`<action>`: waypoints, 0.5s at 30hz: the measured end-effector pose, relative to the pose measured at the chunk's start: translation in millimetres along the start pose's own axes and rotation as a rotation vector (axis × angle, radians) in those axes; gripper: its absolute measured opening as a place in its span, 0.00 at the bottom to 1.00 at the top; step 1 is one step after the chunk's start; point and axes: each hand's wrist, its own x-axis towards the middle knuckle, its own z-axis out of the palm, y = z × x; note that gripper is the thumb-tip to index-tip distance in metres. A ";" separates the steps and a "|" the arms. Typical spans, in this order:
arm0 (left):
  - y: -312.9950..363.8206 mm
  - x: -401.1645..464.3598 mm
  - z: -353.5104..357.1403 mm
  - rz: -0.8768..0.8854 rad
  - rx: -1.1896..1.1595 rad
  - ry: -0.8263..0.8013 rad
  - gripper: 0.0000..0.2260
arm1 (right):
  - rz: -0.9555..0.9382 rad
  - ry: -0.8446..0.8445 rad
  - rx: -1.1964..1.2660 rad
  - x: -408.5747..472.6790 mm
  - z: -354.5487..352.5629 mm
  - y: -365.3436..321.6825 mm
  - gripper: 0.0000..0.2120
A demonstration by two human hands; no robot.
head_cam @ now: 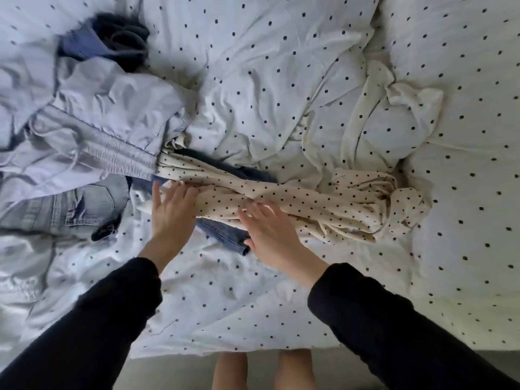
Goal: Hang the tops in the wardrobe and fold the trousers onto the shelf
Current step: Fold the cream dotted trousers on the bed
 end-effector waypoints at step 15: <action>-8.8 -83.5 -10.3 -0.018 -1.066 -0.191 0.19 | 0.306 0.293 0.040 -56.0 7.8 -60.7 0.14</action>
